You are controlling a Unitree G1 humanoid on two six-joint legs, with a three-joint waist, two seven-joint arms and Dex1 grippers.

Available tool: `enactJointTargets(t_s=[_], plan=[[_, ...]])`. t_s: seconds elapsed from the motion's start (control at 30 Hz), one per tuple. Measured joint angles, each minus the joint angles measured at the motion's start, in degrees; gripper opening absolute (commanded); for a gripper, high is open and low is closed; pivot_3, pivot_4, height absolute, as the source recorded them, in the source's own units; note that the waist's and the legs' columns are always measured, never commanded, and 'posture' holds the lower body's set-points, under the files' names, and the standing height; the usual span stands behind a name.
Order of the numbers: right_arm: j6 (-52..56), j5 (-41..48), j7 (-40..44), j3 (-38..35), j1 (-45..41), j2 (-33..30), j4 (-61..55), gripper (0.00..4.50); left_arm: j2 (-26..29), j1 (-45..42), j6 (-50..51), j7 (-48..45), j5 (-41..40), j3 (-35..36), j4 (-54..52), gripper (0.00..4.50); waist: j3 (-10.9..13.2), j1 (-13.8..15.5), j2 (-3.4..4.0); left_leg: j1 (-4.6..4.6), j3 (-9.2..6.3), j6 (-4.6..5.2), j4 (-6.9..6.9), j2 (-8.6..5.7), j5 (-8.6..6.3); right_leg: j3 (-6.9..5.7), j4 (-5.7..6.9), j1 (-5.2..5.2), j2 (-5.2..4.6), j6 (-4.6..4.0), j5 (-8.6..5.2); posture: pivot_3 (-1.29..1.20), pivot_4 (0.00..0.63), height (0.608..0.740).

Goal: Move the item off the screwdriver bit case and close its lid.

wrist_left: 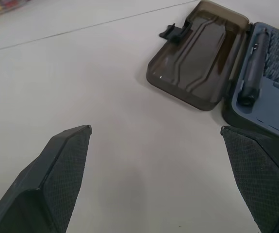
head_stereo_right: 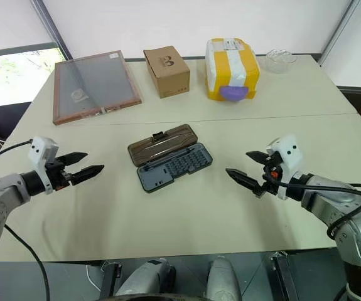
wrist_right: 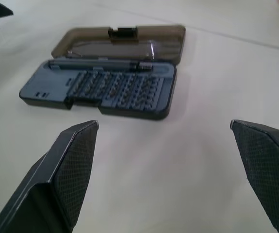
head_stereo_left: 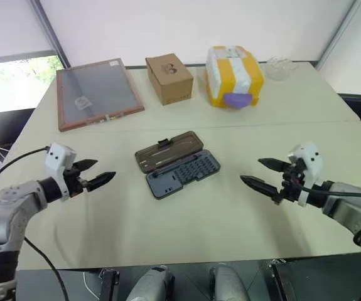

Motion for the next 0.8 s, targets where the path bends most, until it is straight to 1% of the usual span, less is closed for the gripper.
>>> enactJointTargets(t_s=[0.33, 0.57, 0.8], plan=[[-0.7, -0.8, 2.0, 0.0, 0.1, -0.2, 1.8, 4.50, -0.5, -0.1, 0.0, 0.9, -1.6, 0.1, -1.0, 4.45, 0.0, 0.0, 0.00, 0.00, 0.02, 0.00, 0.00, 0.00, 0.00, 0.00, 0.00, 0.00, 0.00, 0.00, 0.00, 0.00, 0.150, 0.740], [-0.8, -1.1, 1.9, -0.1, 1.4, -0.2, 1.7, 4.50, -0.7, -0.3, 0.0, 1.0, -1.7, -0.1, -1.5, 4.45, 0.0, 0.0, 0.00, 0.00, 0.03, 0.00, 0.00, 0.00, 0.00, 0.00, 0.00, 0.00, 0.00, 0.00, 0.00, 0.00, 0.150, 0.740], [-0.8, -1.1, 1.5, -0.2, 2.2, -0.2, 1.6, 4.50, -0.7, -1.7, -1.1, 0.9, -0.3, -0.8, 0.8, 4.45, 0.0, 0.0, 0.00, 0.01, 0.04, 0.00, 0.00, 0.00, 0.00, 0.00, 0.00, 0.00, 0.00, 0.00, 0.00, 0.00, 0.150, 0.740]])
